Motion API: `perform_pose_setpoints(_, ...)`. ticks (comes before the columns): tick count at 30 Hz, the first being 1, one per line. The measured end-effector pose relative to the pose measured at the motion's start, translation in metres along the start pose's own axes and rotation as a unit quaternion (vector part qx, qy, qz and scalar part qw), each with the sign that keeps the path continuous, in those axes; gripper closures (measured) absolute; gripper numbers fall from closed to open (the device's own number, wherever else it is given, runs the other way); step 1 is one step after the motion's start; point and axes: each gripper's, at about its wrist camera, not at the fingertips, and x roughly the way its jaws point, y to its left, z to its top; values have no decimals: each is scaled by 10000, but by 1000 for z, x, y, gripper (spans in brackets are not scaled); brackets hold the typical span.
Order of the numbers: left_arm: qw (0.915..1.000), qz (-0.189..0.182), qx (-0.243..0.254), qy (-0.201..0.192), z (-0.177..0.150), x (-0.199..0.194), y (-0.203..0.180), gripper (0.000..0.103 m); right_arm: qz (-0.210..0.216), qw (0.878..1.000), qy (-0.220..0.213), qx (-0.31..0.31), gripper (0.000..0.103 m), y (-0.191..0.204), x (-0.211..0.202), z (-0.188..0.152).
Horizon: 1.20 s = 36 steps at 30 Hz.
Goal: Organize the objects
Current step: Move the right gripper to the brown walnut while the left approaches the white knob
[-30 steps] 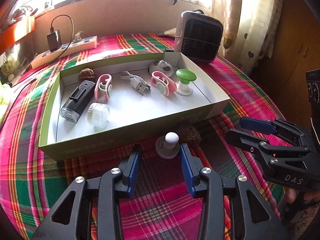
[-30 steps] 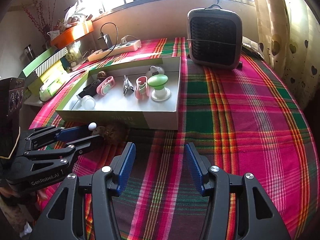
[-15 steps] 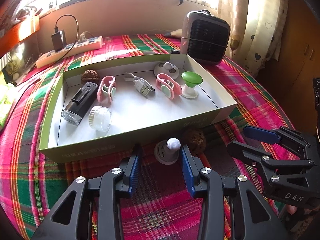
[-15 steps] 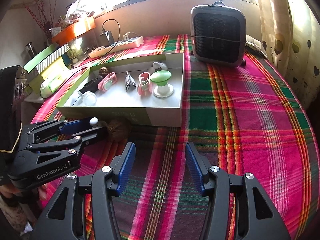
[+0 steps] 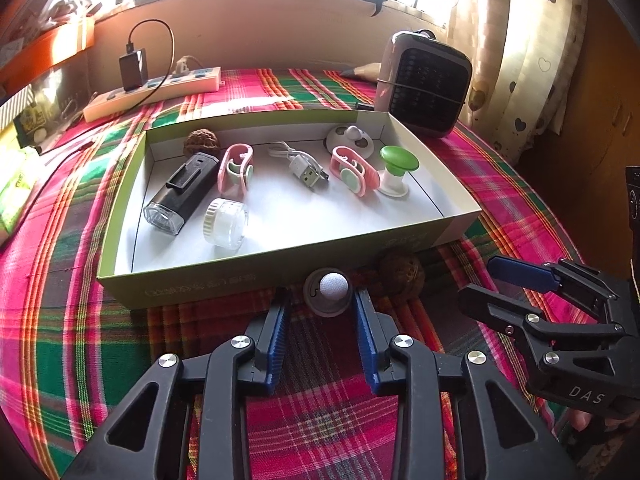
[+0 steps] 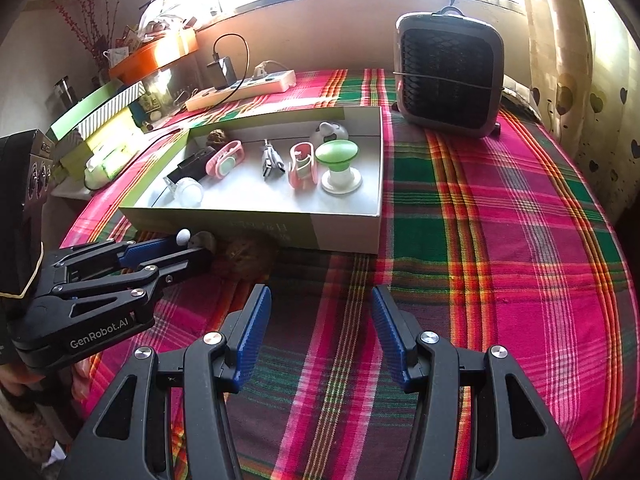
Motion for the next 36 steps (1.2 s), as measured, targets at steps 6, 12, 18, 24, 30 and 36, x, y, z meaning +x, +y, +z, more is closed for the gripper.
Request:
perform_pose_setpoints(6,9999,56,-108,-13,-5,-6,11,73,84,9999,3,-78,50,15,3,2)
perform_pose_setpoints(12,9996,162,-222,-34,-9,-12,25,73,157,9997,-16,-188,50,32,9,9)
perform_pose_setpoints(18,9994,177,-285,-55,-11,-14,35,73,63,9994,82,-320,50,46,22,13)
perform_pose_setpoints(24,9994,90,-322,-54,-11,-15,38,73,-163,9993,140,-321,50,49,31,17)
perform_pose_setpoints(30,9995,7,-300,-99,-13,-15,39,72,-284,9991,200,-230,50,49,37,17)
perform_pose_setpoints(36,9999,4,-97,-82,-13,-15,34,64,-508,9972,269,-484,47,52,39,18)
